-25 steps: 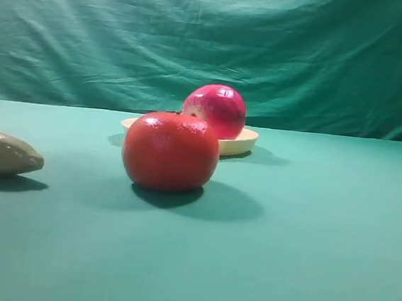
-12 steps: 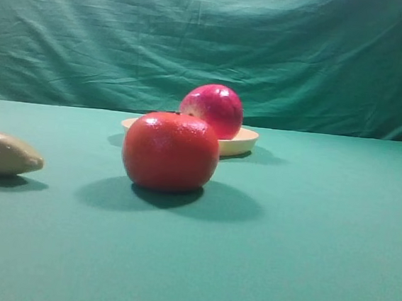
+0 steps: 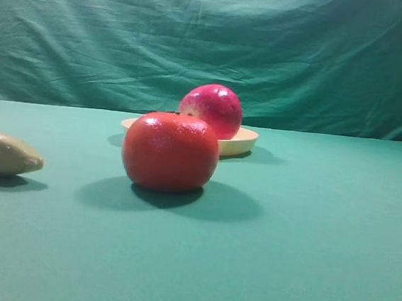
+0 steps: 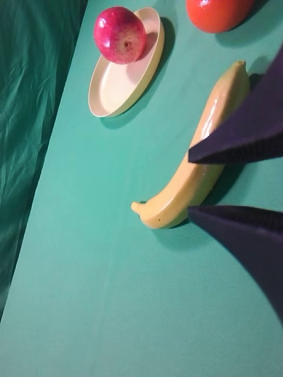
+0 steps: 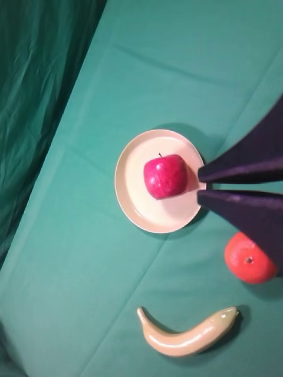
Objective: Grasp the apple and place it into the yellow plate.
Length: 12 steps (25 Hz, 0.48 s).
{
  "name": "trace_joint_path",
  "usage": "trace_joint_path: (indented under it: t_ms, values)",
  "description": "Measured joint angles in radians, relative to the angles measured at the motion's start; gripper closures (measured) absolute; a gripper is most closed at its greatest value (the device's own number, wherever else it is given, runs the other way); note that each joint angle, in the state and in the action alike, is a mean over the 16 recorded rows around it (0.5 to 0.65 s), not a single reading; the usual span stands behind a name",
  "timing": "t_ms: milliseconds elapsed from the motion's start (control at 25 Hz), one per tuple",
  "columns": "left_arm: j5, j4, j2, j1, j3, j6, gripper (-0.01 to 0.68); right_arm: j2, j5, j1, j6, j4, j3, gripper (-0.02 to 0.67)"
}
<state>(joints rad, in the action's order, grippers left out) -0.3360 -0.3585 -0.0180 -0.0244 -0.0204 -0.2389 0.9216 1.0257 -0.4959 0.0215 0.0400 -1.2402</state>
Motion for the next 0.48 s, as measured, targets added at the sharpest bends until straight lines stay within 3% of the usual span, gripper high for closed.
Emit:
trace_joint_path:
  t_ms: [480]
  values:
    - [0.0, 0.0, 0.0, 0.0, 0.0, 0.0, 0.516, -0.261, 0.053, 0.012, 0.206, -0.181, 0.216, 0.649]
